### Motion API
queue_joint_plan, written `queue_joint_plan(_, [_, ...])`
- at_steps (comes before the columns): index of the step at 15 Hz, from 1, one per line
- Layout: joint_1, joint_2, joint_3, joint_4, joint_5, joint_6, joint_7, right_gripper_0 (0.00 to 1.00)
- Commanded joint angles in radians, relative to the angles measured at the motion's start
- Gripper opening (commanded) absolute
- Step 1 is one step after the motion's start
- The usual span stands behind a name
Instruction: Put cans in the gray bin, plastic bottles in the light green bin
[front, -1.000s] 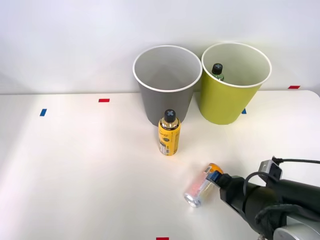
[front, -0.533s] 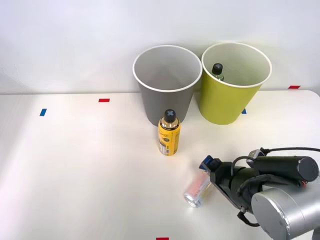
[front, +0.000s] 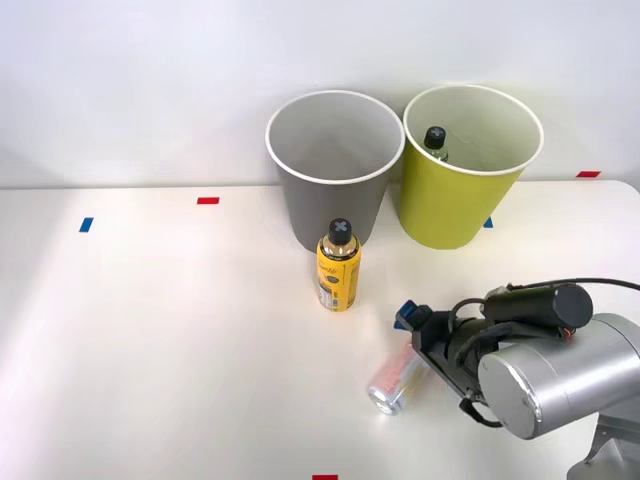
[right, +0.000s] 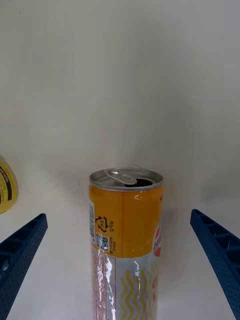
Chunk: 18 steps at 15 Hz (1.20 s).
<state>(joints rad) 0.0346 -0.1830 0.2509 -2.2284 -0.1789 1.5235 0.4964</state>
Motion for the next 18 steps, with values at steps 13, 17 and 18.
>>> queue_joint_plan(13, [-0.029,0.097,0.096,0.098,0.231,0.017,0.037,1.00])
queue_joint_plan(17, [-0.045,0.125,0.105,0.111,0.292,0.017,0.073,0.00])
queue_joint_plan(18, [-0.047,0.122,0.105,0.110,0.295,0.017,0.077,0.00])
